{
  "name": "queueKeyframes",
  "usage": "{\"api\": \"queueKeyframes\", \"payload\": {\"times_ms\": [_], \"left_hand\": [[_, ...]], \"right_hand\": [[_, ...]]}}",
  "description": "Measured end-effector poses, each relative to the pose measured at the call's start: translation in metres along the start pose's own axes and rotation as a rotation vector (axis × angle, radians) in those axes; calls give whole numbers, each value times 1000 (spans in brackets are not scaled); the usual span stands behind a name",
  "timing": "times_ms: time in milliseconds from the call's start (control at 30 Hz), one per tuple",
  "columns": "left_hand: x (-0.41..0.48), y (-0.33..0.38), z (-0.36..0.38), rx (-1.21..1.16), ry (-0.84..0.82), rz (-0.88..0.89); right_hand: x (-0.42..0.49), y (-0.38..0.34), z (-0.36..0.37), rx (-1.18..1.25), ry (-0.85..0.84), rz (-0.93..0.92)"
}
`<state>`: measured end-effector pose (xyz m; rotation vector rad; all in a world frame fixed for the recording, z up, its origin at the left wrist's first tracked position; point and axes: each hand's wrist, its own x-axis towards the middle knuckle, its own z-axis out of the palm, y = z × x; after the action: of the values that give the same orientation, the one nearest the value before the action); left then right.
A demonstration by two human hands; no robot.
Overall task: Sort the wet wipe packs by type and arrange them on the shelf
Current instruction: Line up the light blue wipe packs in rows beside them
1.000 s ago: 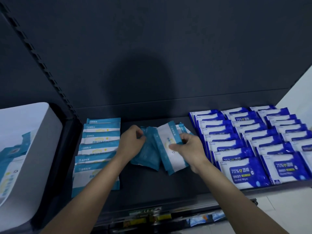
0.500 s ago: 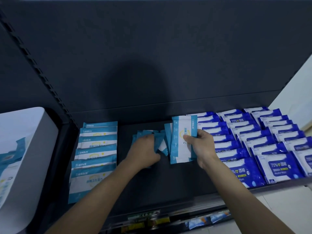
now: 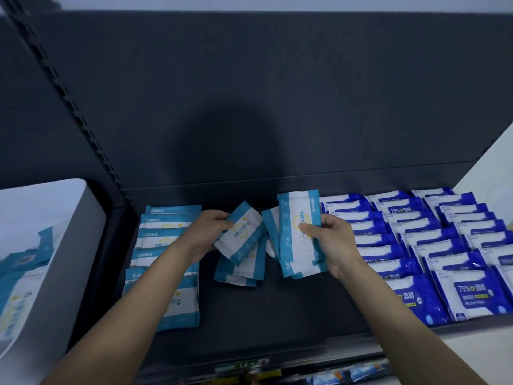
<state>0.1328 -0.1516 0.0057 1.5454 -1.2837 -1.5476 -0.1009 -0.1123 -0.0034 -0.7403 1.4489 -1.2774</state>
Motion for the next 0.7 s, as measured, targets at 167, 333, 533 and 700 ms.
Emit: {"api": "queueKeyframes", "payload": {"times_ms": [167, 333, 533, 700], "left_hand": [[0, -6, -1, -2, -29, -7], [1, -3, 1, -151, -76, -22], [0, -3, 9, -36, -122, 83], [-4, -3, -17, 90, -124, -16]], "right_hand": [[3, 5, 11, 14, -35, 20], [3, 4, 24, 154, -90, 78], [3, 6, 45, 47, -151, -20], [14, -11, 33, -291, -299, -117]]}}
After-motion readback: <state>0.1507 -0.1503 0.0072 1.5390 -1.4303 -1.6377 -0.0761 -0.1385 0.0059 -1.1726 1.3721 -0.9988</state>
